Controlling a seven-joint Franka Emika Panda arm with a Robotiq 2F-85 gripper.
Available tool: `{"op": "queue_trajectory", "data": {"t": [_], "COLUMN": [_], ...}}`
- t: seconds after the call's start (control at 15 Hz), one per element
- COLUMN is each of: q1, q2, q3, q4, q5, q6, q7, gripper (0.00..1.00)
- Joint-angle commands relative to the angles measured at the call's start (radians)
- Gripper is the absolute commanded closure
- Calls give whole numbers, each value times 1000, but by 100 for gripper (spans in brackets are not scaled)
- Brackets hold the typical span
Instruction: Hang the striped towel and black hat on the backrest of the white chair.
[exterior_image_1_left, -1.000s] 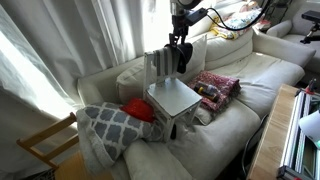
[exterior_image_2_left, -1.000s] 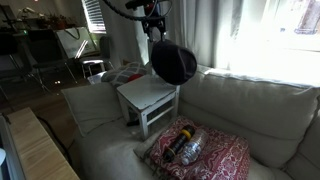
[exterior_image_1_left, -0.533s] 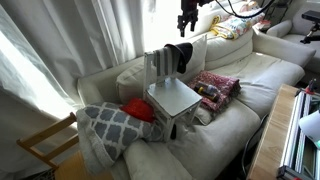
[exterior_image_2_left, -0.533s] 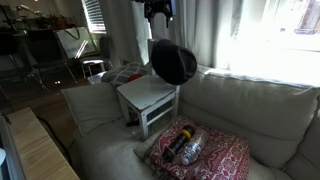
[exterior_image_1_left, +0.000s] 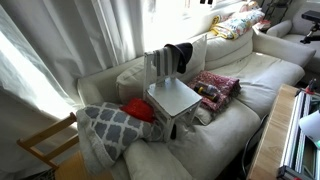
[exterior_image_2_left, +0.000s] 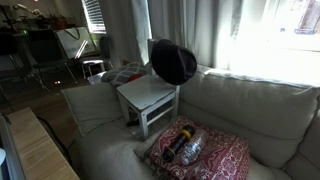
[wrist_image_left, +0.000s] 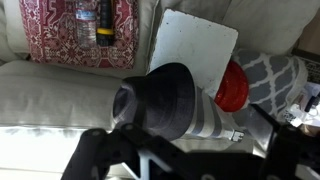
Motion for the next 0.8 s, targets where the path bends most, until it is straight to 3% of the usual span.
{"op": "queue_trajectory", "data": {"t": [0.0, 0.33, 0.4, 0.73], "q1": [-2, 14, 16, 18], "q2": [-107, -176, -130, -131], "q3": [-33, -56, -56, -57], "q4": [-75, -93, -31, -28], "q5": [53, 100, 57, 59], "q6": [93, 169, 125, 127], "q7": [-51, -92, -46, -49], "gripper": [0, 0, 0, 0]}}
